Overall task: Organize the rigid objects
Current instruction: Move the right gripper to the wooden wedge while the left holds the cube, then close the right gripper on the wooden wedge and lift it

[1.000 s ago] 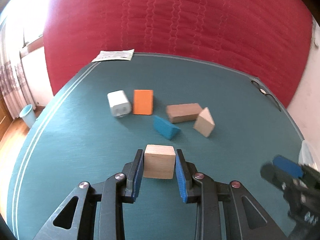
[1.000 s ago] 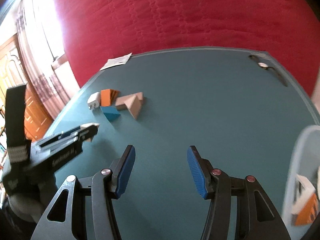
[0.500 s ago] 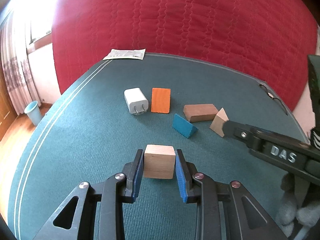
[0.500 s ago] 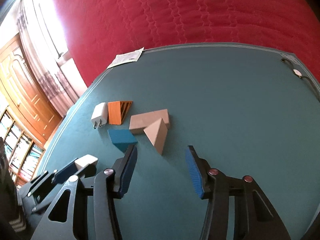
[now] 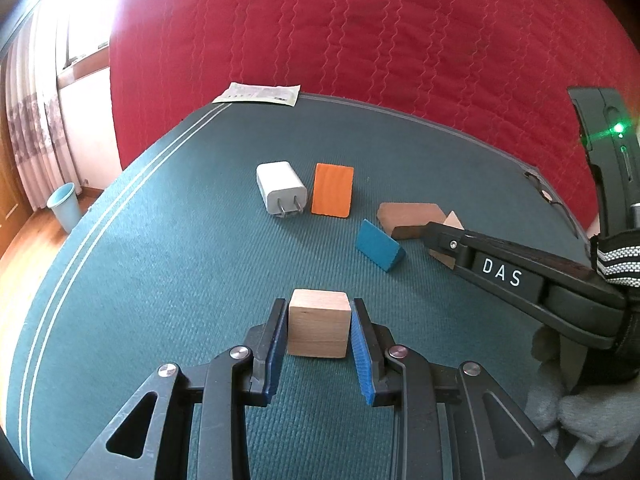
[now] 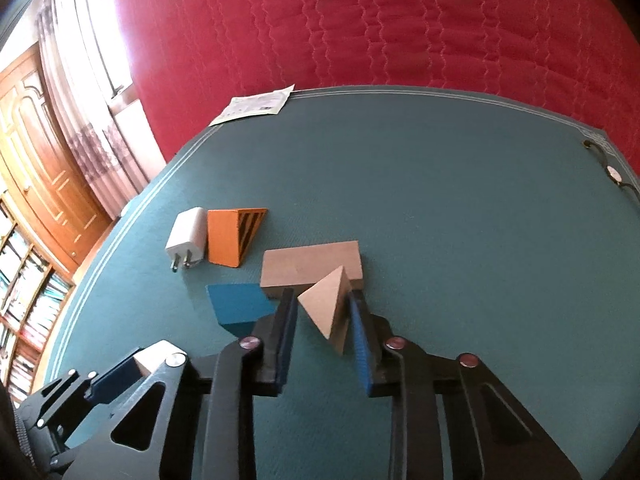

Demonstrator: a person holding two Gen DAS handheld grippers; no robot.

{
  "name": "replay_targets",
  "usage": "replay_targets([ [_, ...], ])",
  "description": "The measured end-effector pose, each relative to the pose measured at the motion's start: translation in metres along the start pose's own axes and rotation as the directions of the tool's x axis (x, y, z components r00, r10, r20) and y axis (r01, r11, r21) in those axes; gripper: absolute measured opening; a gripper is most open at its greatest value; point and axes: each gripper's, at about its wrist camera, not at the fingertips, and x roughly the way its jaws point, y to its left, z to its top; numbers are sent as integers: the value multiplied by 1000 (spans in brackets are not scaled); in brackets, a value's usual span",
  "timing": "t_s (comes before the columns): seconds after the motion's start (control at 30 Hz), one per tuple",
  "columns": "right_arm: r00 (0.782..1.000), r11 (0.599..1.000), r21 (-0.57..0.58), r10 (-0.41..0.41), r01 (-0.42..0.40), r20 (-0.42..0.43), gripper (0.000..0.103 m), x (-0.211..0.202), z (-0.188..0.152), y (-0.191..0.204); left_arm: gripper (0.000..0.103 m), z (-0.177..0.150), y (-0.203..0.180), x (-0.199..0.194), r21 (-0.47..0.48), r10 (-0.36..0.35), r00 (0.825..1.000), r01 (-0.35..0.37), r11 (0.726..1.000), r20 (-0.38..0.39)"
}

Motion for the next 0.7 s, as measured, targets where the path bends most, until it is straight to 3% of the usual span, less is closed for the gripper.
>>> replay_targets([
  [0.7,999,999,36,8,-10,48,22,-59,-40,-12,32,0,-2,-7,-6,-37,999,37,999,36],
])
